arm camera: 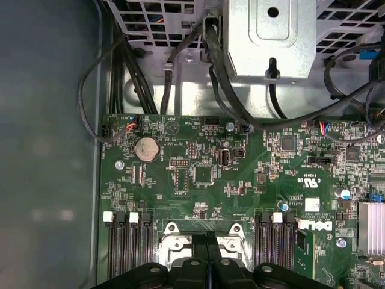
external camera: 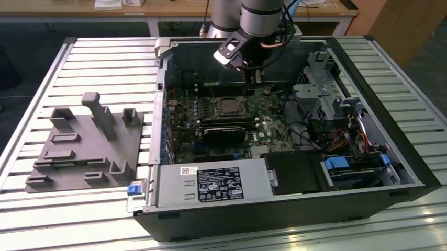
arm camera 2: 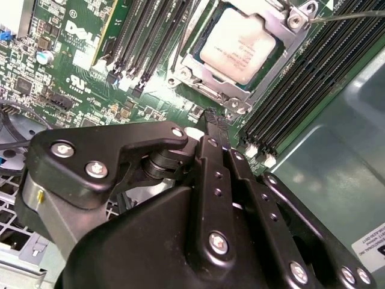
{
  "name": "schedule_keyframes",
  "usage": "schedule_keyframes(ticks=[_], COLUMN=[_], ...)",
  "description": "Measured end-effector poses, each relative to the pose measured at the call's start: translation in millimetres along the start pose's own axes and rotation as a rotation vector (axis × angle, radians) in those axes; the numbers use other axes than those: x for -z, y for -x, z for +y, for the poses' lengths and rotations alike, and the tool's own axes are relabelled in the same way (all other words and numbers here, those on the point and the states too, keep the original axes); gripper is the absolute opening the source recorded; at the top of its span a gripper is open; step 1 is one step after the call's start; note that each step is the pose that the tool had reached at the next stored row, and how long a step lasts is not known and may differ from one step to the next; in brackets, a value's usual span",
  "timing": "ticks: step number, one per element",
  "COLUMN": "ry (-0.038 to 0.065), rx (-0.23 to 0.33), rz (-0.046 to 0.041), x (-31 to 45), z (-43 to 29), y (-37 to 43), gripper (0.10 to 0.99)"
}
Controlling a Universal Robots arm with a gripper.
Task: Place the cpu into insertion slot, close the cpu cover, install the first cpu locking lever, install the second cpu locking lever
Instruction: 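Close the cpu cover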
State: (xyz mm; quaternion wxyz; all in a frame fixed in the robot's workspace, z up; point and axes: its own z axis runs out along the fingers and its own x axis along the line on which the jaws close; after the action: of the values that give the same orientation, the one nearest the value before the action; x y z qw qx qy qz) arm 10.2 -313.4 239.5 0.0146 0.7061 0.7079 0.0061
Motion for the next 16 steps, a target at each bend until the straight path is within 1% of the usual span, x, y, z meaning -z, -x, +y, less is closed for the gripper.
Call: schedule_keyframes(ticks=[9,16], ry=[0.0,0.0], rx=[0.0,0.0], rz=[-0.0001,0.0001], x=[0.0,-1.0], z=[-4.4,-5.9], y=[0.0,0.4], gripper=[0.106,0.106])
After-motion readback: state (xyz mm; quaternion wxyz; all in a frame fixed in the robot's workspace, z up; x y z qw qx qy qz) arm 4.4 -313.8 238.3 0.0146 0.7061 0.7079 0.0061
